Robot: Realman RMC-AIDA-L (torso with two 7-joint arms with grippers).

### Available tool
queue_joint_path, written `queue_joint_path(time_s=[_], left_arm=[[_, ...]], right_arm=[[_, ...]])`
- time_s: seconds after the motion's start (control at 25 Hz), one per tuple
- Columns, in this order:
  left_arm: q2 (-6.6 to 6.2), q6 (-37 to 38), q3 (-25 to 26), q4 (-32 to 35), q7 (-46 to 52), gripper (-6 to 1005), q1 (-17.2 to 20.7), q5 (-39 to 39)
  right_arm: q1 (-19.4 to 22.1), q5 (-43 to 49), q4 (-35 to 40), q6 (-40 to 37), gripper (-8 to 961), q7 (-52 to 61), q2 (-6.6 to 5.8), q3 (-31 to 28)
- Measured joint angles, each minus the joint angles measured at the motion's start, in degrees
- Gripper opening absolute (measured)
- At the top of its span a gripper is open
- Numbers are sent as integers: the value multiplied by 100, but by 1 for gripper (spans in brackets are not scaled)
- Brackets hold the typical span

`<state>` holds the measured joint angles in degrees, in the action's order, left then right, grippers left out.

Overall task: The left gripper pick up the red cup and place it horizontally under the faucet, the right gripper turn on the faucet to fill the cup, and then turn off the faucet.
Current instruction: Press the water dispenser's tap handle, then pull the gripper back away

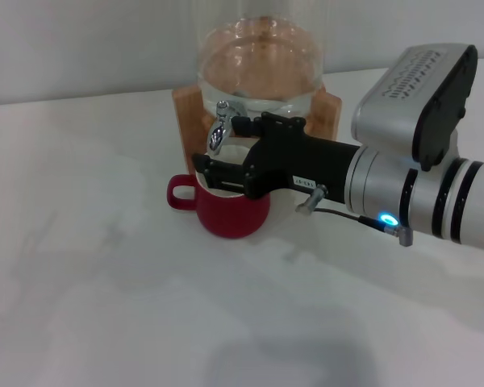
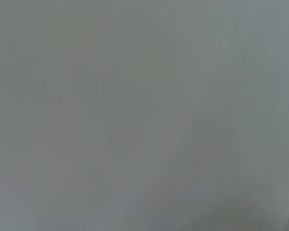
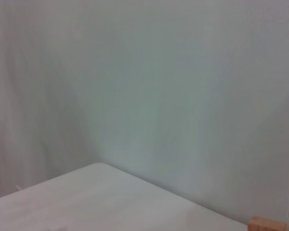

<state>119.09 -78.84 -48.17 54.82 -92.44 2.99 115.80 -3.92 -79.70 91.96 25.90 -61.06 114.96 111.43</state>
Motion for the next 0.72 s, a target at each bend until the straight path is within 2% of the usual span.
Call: queue_joint_path(time_s=[0.72], left_arm=[[9,0,0,20,12,846,-46,4]], right_arm=[[73,-7,-6,16,793,-2,0,-207]])
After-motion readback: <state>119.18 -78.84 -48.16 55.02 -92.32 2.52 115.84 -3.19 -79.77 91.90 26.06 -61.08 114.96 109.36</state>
